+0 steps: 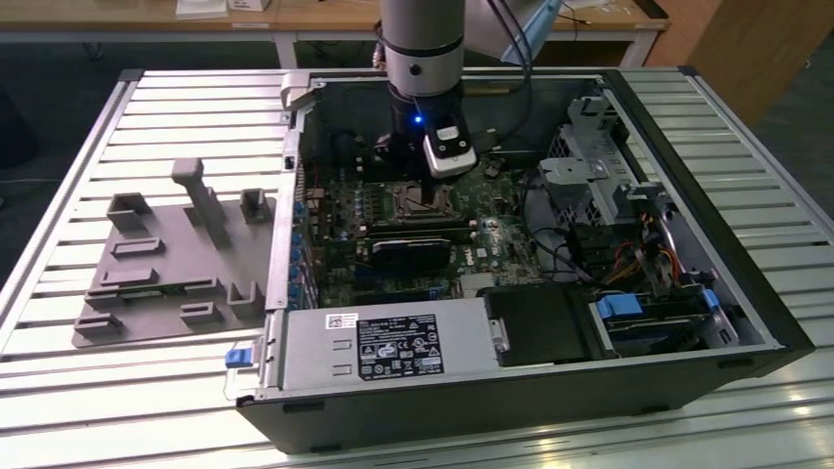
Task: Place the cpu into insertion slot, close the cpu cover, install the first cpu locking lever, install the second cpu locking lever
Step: 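Install the second cpu locking lever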
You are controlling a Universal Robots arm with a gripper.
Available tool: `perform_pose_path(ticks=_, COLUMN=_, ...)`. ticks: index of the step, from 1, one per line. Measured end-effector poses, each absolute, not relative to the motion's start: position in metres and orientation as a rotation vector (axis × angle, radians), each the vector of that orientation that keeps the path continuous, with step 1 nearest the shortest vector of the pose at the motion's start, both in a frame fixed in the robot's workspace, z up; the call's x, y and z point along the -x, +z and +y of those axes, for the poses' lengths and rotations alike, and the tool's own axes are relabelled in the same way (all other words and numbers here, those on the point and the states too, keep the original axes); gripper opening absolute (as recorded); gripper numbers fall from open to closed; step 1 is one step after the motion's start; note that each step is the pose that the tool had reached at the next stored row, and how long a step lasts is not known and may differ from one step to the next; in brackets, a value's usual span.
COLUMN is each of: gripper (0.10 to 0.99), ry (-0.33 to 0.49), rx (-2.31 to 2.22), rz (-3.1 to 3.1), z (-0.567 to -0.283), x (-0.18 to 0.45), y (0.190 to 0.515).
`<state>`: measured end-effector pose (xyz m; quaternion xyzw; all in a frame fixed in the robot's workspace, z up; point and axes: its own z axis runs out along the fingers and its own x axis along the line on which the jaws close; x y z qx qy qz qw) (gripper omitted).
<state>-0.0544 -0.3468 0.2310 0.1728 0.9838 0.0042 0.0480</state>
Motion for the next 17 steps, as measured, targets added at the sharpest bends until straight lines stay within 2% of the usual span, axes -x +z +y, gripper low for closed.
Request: perform_pose_path(ticks=17, gripper=0.102, ry=0.036, rx=-0.523, rz=3.003, z=-0.364, x=0.054, y=0.232)
